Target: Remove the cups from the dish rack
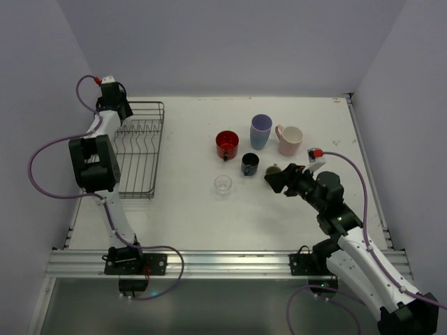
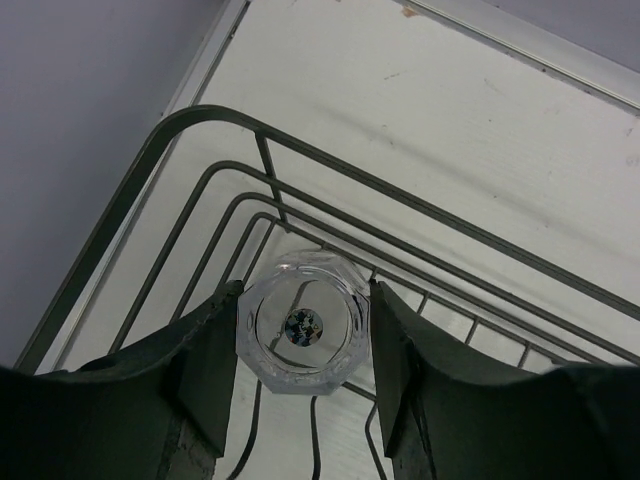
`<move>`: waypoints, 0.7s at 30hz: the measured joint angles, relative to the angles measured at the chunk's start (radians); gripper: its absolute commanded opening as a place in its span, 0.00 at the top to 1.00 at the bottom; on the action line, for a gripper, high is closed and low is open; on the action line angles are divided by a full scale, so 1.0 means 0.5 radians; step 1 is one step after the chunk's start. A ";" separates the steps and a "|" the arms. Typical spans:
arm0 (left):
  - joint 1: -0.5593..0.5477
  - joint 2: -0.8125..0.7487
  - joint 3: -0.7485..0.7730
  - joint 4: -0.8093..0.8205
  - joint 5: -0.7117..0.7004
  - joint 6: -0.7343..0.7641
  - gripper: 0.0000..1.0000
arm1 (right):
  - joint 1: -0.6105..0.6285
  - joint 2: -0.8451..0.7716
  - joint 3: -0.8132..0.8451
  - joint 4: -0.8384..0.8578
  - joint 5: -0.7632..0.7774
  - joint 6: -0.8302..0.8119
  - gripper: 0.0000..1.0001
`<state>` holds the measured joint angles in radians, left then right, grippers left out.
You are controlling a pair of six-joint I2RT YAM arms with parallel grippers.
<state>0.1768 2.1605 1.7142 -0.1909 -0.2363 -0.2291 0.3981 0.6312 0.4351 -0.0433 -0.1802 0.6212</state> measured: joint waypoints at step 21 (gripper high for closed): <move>-0.272 -1.476 -1.134 0.366 0.670 -0.660 1.00 | 0.034 -0.208 0.024 0.127 -0.386 0.307 0.25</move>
<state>0.0406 1.4223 1.1473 -0.0078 0.0986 -0.5591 0.4149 0.5274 0.4469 0.0200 -0.3733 0.7746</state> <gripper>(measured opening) 0.532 0.763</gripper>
